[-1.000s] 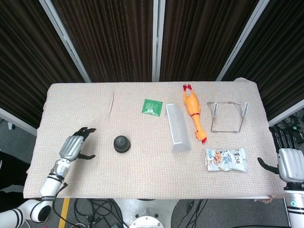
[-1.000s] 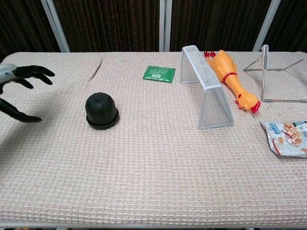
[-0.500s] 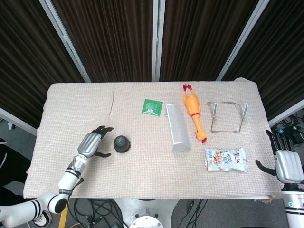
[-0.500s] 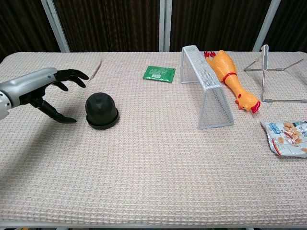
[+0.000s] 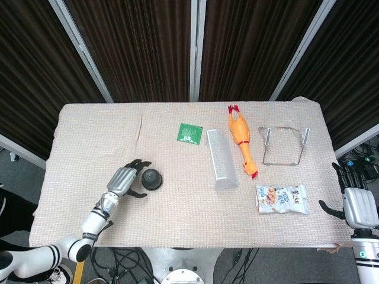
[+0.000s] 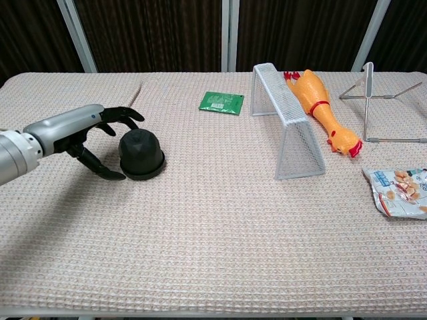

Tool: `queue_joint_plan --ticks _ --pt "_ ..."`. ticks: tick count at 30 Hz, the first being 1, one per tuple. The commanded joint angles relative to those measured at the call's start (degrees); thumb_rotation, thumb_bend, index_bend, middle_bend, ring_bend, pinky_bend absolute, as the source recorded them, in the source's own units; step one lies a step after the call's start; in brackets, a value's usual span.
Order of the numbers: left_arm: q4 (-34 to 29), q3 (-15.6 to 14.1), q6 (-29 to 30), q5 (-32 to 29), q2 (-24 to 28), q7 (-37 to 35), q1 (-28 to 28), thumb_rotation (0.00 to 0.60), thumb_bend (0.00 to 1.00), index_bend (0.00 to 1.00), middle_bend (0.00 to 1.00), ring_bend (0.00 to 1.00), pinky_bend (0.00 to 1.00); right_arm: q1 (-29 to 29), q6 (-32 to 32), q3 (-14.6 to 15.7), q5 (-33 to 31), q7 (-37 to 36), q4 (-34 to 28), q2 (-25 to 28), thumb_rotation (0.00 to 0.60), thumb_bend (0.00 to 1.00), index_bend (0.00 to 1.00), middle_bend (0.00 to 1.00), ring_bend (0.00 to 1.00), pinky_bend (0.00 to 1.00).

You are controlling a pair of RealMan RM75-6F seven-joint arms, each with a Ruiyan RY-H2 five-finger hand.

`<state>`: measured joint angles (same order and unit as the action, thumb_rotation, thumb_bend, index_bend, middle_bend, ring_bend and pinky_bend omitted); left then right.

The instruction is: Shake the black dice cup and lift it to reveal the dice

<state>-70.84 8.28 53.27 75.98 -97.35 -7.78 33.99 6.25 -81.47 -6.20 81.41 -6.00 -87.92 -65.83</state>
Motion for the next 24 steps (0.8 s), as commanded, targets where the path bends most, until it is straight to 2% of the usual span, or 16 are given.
queue_joint_plan --ticks 1,14,24 --pt "1.6 0.2 -1.3 -0.6 -1.3 -0.6 0.9 0.600 0.02 0.13 0.18 0.09 0.21 0.0 0.1 0.0 -0.1 -0.2 0.3 -0.1 0.600 0.09 0.00 0.00 0.00 0.00" --pt "6.6 0.3 -2.1 -0.8 -5.1 -2.4 2.3 0.600 0.04 0.13 0.19 0.09 0.21 -0.3 0.4 0.0 -0.6 -1.7 1.9 -0.4 0.600 0.09 0.00 0.00 0.00 0.00" --pt "9.1 0.6 -2.4 -1.2 -6.9 -3.6 2.9 0.600 0.09 0.15 0.22 0.11 0.22 -0.3 0.7 0.0 -0.8 -1.9 2.4 -0.6 0.600 0.09 0.00 0.00 0.00 0.00"
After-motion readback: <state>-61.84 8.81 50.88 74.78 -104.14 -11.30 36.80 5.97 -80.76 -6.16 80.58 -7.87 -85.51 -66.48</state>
